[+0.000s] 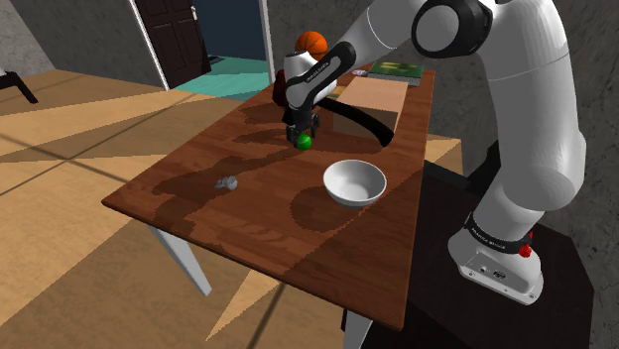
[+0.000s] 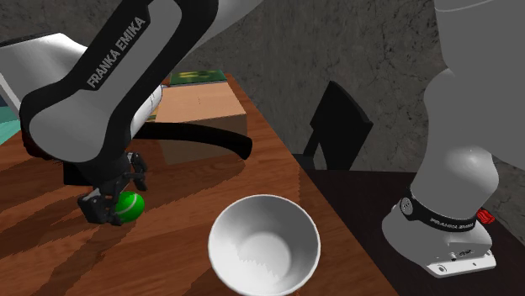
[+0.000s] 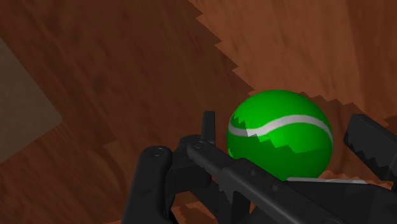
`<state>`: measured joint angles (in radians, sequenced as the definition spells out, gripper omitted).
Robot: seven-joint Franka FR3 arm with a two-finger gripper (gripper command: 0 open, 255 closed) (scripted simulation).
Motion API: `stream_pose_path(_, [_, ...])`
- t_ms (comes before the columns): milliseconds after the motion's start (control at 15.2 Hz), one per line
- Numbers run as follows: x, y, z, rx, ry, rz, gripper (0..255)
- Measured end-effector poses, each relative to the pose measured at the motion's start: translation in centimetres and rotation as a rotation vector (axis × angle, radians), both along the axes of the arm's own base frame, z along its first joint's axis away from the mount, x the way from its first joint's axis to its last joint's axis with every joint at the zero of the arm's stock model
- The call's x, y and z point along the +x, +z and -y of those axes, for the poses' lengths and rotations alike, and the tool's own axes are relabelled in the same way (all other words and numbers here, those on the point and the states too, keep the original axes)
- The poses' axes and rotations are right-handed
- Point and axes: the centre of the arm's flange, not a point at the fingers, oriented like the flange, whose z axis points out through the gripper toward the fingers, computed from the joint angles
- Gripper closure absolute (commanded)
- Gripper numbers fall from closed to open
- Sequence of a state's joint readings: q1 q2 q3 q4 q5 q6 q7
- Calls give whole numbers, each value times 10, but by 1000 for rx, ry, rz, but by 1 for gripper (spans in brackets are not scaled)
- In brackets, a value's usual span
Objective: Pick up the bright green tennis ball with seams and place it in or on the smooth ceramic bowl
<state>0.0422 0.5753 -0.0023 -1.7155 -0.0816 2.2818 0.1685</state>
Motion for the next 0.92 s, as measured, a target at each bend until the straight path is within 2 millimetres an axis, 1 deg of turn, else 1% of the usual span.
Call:
stream_pose_path(66, [0, 0, 0, 0, 0, 0, 0])
stream_pose_path(132, [0, 0, 0, 0, 0, 0, 255])
stream_pose_path(792, [0, 0, 0, 0, 0, 1, 255])
stream_pose_path(924, [-1, 7, 0, 0, 0, 0, 255])
